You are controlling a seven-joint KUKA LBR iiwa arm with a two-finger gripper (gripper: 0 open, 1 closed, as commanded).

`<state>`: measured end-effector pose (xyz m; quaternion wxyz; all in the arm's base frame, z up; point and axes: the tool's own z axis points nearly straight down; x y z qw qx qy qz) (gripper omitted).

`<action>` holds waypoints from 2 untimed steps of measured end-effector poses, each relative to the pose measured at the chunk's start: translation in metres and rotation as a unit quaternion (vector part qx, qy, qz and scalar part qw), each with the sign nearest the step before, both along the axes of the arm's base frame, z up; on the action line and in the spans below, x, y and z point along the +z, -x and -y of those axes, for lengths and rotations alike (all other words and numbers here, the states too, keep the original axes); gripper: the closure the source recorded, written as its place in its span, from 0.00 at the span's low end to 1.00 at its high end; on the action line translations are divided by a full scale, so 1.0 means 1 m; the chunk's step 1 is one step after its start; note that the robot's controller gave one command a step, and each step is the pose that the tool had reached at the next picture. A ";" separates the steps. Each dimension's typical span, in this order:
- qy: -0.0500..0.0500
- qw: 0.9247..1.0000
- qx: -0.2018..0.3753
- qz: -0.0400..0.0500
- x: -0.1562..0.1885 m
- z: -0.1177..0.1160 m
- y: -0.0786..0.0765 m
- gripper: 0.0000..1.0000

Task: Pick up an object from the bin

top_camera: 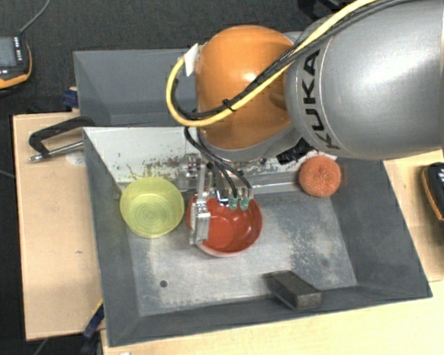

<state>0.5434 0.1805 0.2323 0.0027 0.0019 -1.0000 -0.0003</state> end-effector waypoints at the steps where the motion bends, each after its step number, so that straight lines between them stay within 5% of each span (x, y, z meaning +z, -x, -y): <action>1: 0.002 1.000 0.021 0.000 -0.062 0.079 -0.057 0.00; 2: 0.003 1.000 -0.010 -0.003 -0.152 0.146 -0.044 0.00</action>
Offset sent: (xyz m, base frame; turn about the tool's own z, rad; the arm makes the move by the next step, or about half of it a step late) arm 0.0552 -0.0735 -0.0591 -0.0485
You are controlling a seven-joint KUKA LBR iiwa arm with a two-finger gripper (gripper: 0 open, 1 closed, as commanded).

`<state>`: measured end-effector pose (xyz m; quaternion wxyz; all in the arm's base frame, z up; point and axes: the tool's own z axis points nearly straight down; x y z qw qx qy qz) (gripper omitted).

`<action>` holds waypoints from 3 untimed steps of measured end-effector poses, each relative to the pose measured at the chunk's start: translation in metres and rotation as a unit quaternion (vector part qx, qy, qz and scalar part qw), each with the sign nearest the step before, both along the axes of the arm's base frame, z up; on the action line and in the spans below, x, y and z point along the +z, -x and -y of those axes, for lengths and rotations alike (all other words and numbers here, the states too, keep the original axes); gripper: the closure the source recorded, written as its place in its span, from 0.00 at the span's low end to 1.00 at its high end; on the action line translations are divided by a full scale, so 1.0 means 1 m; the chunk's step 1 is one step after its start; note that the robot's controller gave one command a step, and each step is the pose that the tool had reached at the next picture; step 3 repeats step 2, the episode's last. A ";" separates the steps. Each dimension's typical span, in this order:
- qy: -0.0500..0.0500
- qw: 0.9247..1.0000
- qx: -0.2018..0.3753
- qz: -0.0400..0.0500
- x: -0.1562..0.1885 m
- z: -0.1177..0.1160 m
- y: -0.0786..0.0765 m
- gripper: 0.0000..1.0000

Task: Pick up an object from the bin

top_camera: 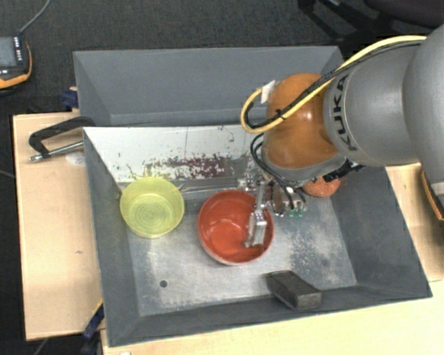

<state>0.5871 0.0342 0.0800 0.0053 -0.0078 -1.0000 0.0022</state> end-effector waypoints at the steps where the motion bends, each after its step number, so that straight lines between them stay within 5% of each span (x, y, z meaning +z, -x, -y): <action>1: -0.002 1.000 0.002 0.005 0.006 -0.005 -0.003 1.00; 2: -0.004 1.000 -0.014 0.013 0.197 -0.044 -0.001 1.00; 3: -0.004 1.000 -0.014 0.013 0.197 -0.044 -0.001 1.00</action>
Offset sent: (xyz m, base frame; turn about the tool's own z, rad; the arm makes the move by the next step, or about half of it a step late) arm 0.0000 0.0000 0.0000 0.0000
